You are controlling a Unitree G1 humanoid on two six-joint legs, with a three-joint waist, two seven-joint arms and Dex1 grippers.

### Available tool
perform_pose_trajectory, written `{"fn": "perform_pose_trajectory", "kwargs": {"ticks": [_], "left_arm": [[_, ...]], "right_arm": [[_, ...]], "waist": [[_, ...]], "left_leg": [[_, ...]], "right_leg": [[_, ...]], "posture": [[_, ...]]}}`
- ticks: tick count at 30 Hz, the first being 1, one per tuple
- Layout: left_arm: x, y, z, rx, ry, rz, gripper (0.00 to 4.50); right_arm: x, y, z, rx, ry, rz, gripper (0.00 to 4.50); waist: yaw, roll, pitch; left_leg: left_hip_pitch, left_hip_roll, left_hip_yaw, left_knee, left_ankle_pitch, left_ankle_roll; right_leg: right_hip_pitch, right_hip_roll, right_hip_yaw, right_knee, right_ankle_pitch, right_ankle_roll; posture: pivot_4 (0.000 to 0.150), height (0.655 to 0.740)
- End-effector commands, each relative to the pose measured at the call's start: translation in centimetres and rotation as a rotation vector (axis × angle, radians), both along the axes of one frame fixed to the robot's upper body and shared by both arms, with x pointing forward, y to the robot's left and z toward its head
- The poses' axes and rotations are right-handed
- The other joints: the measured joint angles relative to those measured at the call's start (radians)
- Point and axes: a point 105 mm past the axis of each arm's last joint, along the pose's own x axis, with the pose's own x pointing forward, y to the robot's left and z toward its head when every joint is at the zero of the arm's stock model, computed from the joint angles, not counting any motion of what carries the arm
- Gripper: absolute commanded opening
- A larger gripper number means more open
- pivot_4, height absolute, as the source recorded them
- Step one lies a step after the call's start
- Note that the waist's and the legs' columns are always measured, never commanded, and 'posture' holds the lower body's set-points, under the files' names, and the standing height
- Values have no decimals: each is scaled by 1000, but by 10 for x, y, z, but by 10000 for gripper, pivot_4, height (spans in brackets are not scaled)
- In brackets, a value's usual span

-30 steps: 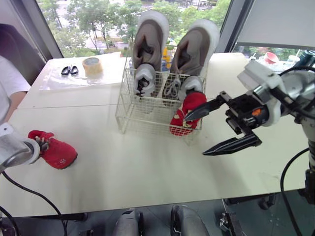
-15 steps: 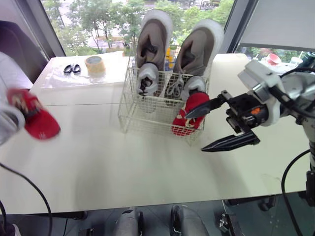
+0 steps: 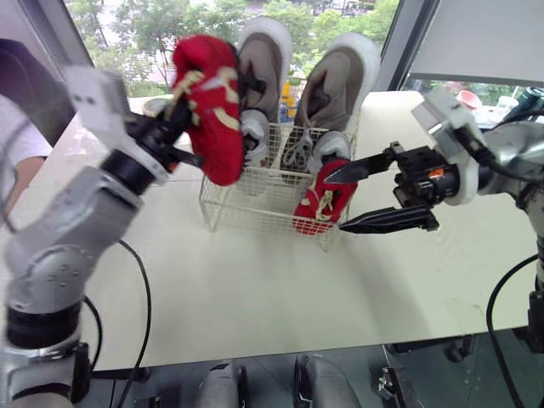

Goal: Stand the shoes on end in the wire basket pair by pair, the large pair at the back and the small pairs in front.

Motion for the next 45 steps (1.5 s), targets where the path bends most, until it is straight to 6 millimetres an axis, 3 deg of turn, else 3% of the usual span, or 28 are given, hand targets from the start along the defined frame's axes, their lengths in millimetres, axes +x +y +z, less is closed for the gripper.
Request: {"fn": "perform_pose_trajectory", "kwargs": {"ticks": [1, 5, 10, 18, 23, 27, 32, 34, 40, 45], "left_arm": [[0, -13, 10, 57, -143, 16, 184], [8, -20, -9, 78, -171, 122, 184], [16, -22, -51, 148, -144, 186, 184], [11, -16, -88, 161, -49, 247, 184], [9, -6, -95, 113, 21, 260, 184], [3, 2, -89, 103, 28, 244, 15900], [-12, 4, -94, 198, 124, 136, 41380], [-23, 4, -95, 197, 175, 55, 41380], [-45, 31, -88, 182, 310, -99, 41380], [-55, 56, -73, 133, 381, -157, 41380]], "right_arm": [[-6, -1, 12, 24, -41, -9, 45000], [-13, -3, 14, 22, -33, -35, 45000], [-15, -3, 16, 28, -32, -50, 45000], [-14, -2, 16, 40, -31, -59, 45000], [-11, -2, 14, 48, -25, -57, 45000], [-10, -1, 13, 48, -18, -50, 45000], [-11, 0, 7, 39, -3, -38, 45000], [-12, 1, 5, 43, 4, -34, 45000], [-21, 7, 4, 167, 81, -10, 45000], [-21, 4, -19, 238, 166, -102, 45000]], "waist": [[-1, 0, 0], [-1, 0, 0], [-2, 0, 0], [-3, 0, -1], [-3, 0, -1], [-3, 0, -1], [-4, 0, -1], [-4, 1, -1], [-4, 0, -1], [-2, -1, -1]], "left_leg": [[0, 0, 0, 0, 0, 0], [0, 1, -2, 0, -1, 1], [0, 1, -2, 0, -1, 2], [1, 3, -3, 1, -1, 3], [1, 3, -3, 1, -1, 3], [1, 3, -3, 1, -1, 3], [0, 3, -4, 1, -1, 3], [0, 3, -4, 1, -1, 3], [0, 4, -4, 1, -1, 3], [0, 3, -6, 1, -1, 3]], "right_leg": [[0, 0, 0, 0, 0, 0], [-1, 0, 0, 0, 0, 0], [0, -1, 0, 0, 0, 0], [0, -2, 0, 1, 0, 0], [0, -2, 0, 1, 0, 0], [-1, -2, 0, 2, 0, 0], [-1, -2, 0, 2, 0, 0], [-1, -2, 0, 1, 0, 0], [-1, -1, 0, 2, 0, 0], [0, -2, -1, 2, 0, 0]], "posture": [[1500, 7400], [1500, 7400], [1500, 7400], [1500, 7400], [1500, 7400], [1500, 7400], [1500, 7400], [1500, 7400], [1500, 7400], [1500, 7400]]}}
